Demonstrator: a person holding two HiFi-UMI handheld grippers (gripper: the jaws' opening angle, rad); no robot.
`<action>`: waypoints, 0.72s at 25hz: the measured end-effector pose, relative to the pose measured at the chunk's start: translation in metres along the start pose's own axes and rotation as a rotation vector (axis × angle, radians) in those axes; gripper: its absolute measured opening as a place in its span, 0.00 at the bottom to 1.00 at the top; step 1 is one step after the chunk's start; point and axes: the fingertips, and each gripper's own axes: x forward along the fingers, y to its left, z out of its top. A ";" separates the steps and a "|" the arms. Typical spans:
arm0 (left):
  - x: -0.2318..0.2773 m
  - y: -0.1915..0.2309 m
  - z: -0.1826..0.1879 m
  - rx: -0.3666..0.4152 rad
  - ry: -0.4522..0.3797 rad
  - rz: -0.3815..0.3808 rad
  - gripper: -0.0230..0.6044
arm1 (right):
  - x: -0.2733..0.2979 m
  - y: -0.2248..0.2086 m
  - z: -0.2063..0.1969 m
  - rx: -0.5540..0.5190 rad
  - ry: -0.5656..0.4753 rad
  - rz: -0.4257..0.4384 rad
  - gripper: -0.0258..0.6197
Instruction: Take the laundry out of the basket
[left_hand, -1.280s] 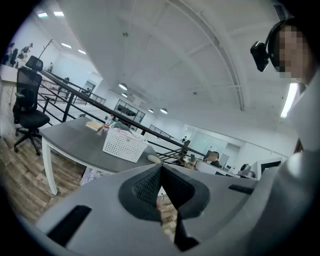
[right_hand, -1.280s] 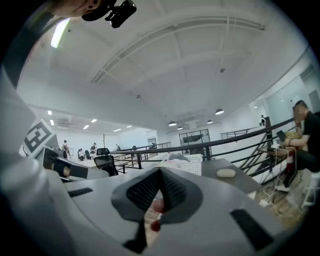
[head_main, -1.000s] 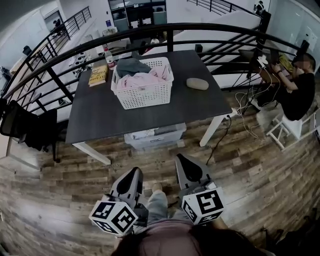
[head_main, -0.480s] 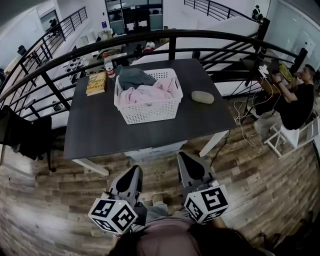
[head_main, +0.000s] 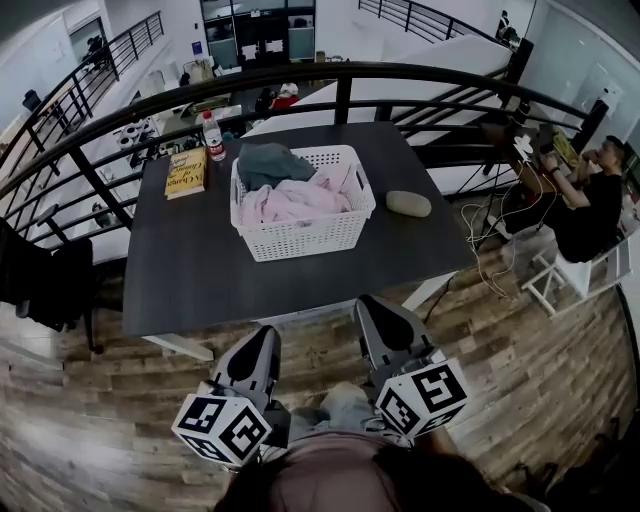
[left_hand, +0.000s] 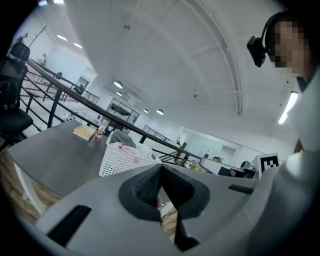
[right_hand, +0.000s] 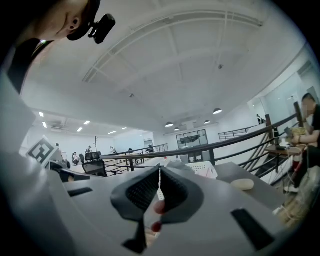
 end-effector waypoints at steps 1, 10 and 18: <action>0.002 0.003 0.001 -0.005 0.002 0.003 0.04 | 0.003 -0.001 0.000 -0.002 0.005 0.002 0.07; 0.033 0.025 0.006 -0.016 0.017 0.022 0.04 | 0.040 -0.020 -0.003 -0.012 0.024 0.029 0.07; 0.090 0.051 0.028 -0.012 0.008 0.059 0.04 | 0.103 -0.049 -0.003 -0.007 0.049 0.099 0.13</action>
